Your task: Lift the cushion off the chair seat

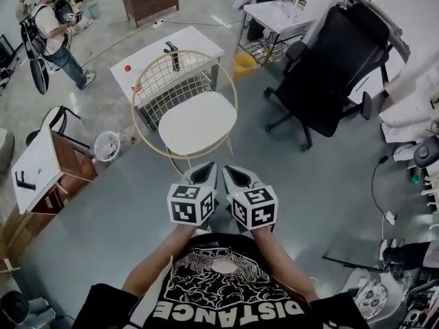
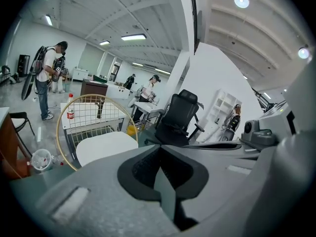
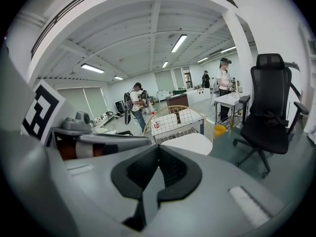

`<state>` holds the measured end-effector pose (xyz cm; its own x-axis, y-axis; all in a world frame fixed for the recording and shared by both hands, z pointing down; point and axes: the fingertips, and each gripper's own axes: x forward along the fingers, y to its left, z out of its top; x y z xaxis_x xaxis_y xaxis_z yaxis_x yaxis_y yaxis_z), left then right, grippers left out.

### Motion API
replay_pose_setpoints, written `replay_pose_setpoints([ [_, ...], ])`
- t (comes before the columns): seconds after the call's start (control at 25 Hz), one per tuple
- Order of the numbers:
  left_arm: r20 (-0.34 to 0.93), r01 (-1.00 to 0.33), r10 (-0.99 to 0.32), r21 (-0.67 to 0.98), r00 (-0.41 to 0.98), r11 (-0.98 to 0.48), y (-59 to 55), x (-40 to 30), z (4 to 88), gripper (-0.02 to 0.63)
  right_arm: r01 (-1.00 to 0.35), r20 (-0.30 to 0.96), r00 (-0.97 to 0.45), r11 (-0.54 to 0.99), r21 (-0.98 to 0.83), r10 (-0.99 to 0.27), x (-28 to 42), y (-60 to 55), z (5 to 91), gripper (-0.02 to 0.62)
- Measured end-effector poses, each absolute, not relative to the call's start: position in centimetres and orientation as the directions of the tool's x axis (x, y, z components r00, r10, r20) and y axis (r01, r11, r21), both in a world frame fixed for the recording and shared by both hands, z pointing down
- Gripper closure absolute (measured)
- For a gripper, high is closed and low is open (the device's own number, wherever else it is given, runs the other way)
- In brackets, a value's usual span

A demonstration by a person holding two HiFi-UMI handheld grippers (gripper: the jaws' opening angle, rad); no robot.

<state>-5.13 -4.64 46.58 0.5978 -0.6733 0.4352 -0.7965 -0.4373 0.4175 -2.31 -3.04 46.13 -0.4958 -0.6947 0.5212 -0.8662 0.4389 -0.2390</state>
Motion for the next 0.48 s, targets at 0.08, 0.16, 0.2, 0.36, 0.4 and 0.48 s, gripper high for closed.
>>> replay_pose_setpoints([
  [0.08, 0.438, -0.802, -0.678, 0.413, 0.59, -0.431, -5.4, -5.3, 46.7, 0.614, -0.86, 0.519, -0.505, 0.449, -0.241, -0.689, -2.5, -3.9, 46.2, 0.595],
  [0.16, 0.441, -0.808, -0.683, 0.409, 0.582, -0.423, -6.1, -5.2, 46.8, 0.614, -0.853, 0.515, -0.517, 0.461, -0.244, -0.684, -2.5, -4.7, 46.2, 0.595],
  [0.2, 0.443, -0.811, -0.686, 0.407, 0.577, -0.42, -6.5, -5.1, 46.8, 0.614, -0.849, 0.513, -0.523, 0.466, -0.247, -0.681, -2.4, -5.2, 46.3, 0.595],
  [0.36, 0.456, -0.833, -0.705, 0.399, 0.543, -0.384, -8.6, -5.0, 47.3, 0.614, -0.827, 0.512, -0.556, 0.497, -0.262, -0.655, -2.0, -7.5, 46.8, 0.595],
  [0.4, 0.46, -0.839, -0.71, 0.398, 0.533, -0.372, -9.2, -4.8, 47.4, 0.614, -0.82, 0.513, -0.565, 0.507, -0.265, -0.646, -1.9, -8.1, 46.9, 0.595],
  [0.48, 0.466, -0.849, -0.719, 0.396, 0.515, -0.35, -10.3, -4.5, 47.6, 0.614, -0.807, 0.514, -0.582, 0.525, -0.27, -0.63, -1.5, -9.3, 47.1, 0.595],
])
